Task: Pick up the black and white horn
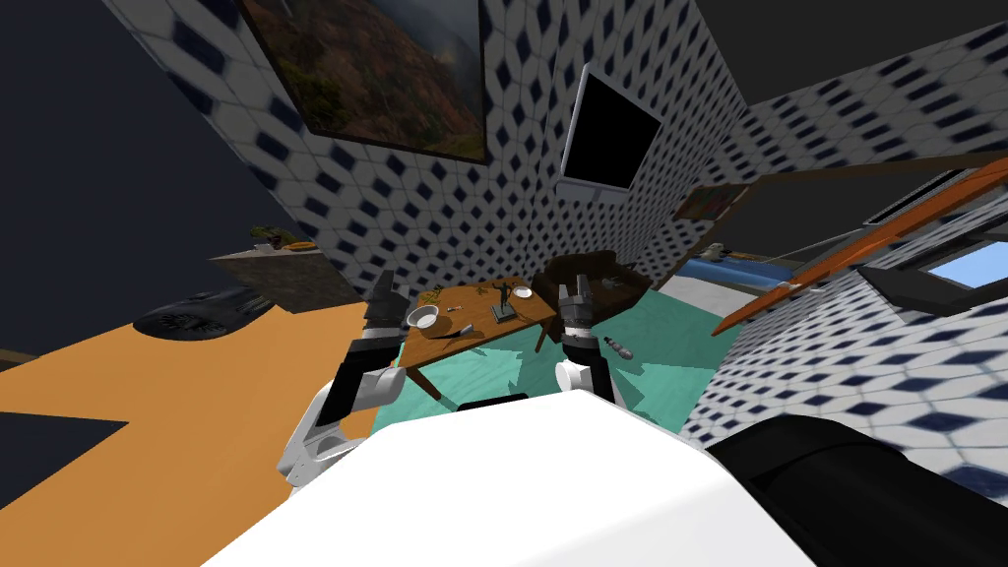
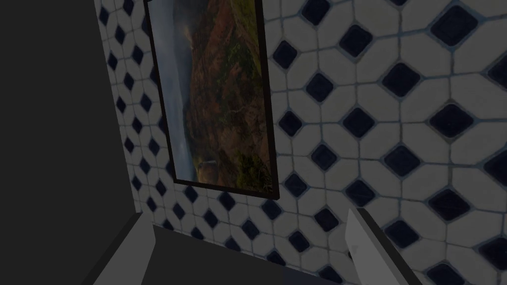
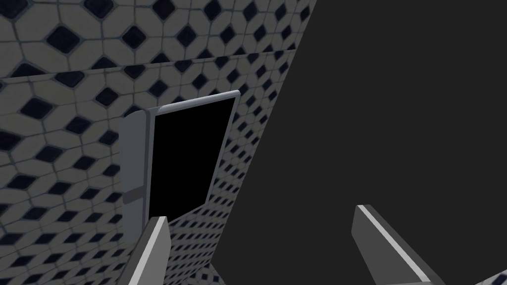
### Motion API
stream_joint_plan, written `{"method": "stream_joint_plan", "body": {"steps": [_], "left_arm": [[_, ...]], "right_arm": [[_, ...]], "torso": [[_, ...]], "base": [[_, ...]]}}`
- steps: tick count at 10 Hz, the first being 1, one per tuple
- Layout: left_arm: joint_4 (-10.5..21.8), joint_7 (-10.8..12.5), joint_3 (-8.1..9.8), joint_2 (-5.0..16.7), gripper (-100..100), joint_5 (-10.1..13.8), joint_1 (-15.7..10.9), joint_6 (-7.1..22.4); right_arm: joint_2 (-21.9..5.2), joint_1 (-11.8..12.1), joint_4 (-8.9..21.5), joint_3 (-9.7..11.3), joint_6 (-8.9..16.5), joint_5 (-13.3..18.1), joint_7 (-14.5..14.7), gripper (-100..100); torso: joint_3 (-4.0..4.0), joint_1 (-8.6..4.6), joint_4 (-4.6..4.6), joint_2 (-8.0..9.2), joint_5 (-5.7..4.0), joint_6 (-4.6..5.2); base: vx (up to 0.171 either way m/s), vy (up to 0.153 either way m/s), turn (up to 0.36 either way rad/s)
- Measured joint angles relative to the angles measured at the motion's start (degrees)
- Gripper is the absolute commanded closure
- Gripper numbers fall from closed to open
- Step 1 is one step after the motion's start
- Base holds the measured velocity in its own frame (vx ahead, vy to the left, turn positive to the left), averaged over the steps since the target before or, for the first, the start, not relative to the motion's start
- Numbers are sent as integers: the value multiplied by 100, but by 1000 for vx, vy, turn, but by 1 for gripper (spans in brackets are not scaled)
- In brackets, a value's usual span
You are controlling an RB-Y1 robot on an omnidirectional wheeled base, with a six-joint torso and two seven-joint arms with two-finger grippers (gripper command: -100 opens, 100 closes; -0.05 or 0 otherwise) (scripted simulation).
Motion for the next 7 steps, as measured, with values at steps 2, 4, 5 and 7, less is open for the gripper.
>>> {"method": "stream_joint_plan", "body": {"steps": [2, 4, 5, 7], "left_arm": [[177, 7, -16, 83, -100, 24, -193, 293], [368, 45, -6, 190, -100, 75, -361, 556], [496, 77, 12, 266, -100, 117, -497, 718], [659, 99, 0, 322, -100, 154, -696, 1050]], "right_arm": [[0, 0, 0, 0, 0, 0, 0, 0], [0, 0, 0, 0, 0, 0, 0, 0], [0, 0, 0, 0, 0, 0, 0, 0], [0, 0, 0, 0, 0, 0, 0, 0]], "torso": [[0, -3, 0, 0, -1, 0], [0, 0, 0, 0, 0, 0], [0, 1, 0, 2, 0, 0], [1, 2, 0, 2, 0, -1]], "base": [[-45, 18, 72], [-44, 23, 59], [-46, 18, 55], [-45, 25, 71]]}}
